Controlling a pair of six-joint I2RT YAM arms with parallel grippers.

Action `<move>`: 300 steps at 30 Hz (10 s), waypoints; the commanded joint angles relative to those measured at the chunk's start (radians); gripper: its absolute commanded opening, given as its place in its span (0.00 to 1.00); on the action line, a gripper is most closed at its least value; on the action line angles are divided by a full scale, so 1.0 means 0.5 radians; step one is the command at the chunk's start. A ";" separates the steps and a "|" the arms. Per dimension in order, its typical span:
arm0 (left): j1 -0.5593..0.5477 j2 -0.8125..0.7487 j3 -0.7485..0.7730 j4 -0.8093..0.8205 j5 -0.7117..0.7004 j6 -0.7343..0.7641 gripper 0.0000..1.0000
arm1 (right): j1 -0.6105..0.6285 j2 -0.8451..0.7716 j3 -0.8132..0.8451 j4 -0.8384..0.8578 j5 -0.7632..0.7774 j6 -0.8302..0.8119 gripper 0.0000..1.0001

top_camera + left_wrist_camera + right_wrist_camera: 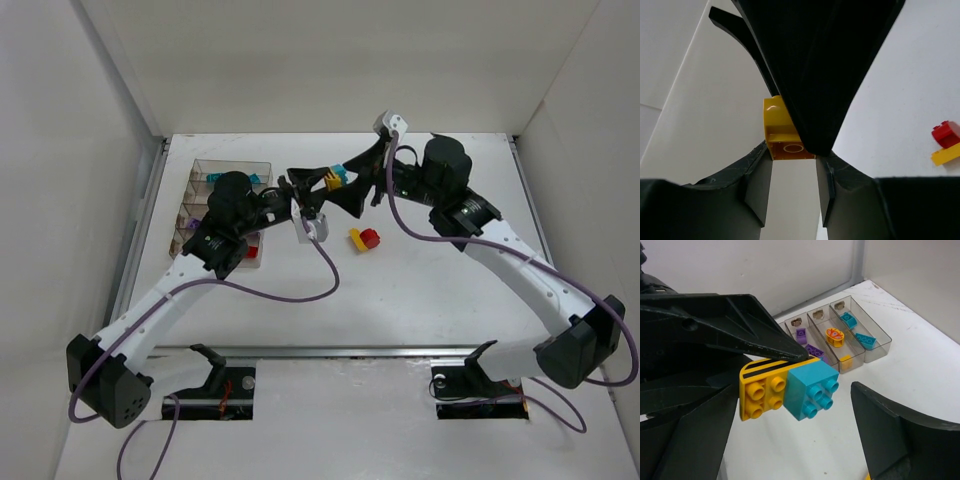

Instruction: Sort the legos into containers by color

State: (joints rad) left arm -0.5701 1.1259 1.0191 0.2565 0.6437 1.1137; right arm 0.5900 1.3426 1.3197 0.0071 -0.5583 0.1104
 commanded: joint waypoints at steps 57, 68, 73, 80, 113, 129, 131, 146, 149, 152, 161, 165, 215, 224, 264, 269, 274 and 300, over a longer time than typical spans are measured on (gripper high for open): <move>0.582 0.236 0.536 -0.684 0.851 -1.538 0.00 | -0.103 -0.111 0.116 -0.247 0.103 -0.608 0.00; 0.891 0.334 0.429 -0.887 0.125 -1.363 0.00 | -0.121 -0.022 0.119 -0.247 0.396 -0.506 0.00; 1.143 0.588 0.208 -0.553 -0.349 -0.802 0.00 | -0.121 0.024 0.100 -0.247 0.279 -0.506 0.00; 1.315 1.100 0.526 -0.811 -0.348 -0.332 0.00 | -0.121 0.064 0.100 -0.247 0.261 -0.506 0.00; 1.058 0.559 0.520 -0.986 0.209 0.303 0.65 | -0.085 0.199 0.385 -0.437 0.245 -0.506 0.00; 0.278 -0.169 -0.010 -0.221 0.360 0.441 0.76 | 0.087 0.162 0.459 -0.373 0.061 -0.423 0.00; 0.214 -0.169 -0.010 -0.164 0.339 0.466 0.76 | 0.087 0.186 0.459 -0.373 0.034 -0.405 0.00; 0.076 -0.110 -0.035 -0.099 0.130 0.509 0.42 | 0.133 0.263 0.478 -0.373 -0.068 -0.365 0.00; 0.076 -0.092 -0.013 -0.188 0.108 0.549 0.42 | 0.133 0.263 0.478 -0.373 -0.068 -0.347 0.00; 0.076 -0.092 0.005 -0.188 0.090 0.549 0.39 | 0.133 0.263 0.496 -0.373 -0.086 -0.347 0.00; 0.057 -0.110 0.023 -0.206 0.090 0.463 0.00 | 0.133 0.263 0.496 -0.373 -0.074 -0.347 0.61; 0.057 -0.110 0.023 -0.289 -0.020 0.258 0.00 | 0.133 0.263 0.456 -0.373 0.217 -0.258 1.00; 1.147 1.617 1.254 -0.550 -0.413 -1.532 0.52 | -0.241 0.392 0.300 -0.440 1.021 -0.046 1.00; 0.953 1.221 1.051 -0.571 -0.275 -1.482 0.53 | -0.241 0.484 0.107 -0.962 0.462 -0.386 1.00; 0.889 0.853 0.830 -0.887 -0.502 -1.344 0.52 | -0.103 1.131 0.116 -1.272 0.331 -2.832 0.64; 0.889 0.871 0.870 -0.909 -0.456 -1.320 0.52 | -0.082 1.153 0.186 -1.336 0.331 -2.804 0.10; 0.889 0.871 0.870 -1.043 -0.352 -1.169 0.52 | -0.057 1.037 0.205 -1.336 0.267 -2.694 0.00; 0.548 0.948 1.453 -1.265 1.382 -1.653 0.85 | 0.299 -0.028 -0.133 -0.367 0.518 -2.442 0.00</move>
State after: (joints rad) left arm -0.2989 1.5948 1.7496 -0.5137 1.2583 0.4534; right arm 0.7147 1.3376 1.2480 -0.2276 -0.3206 -1.1000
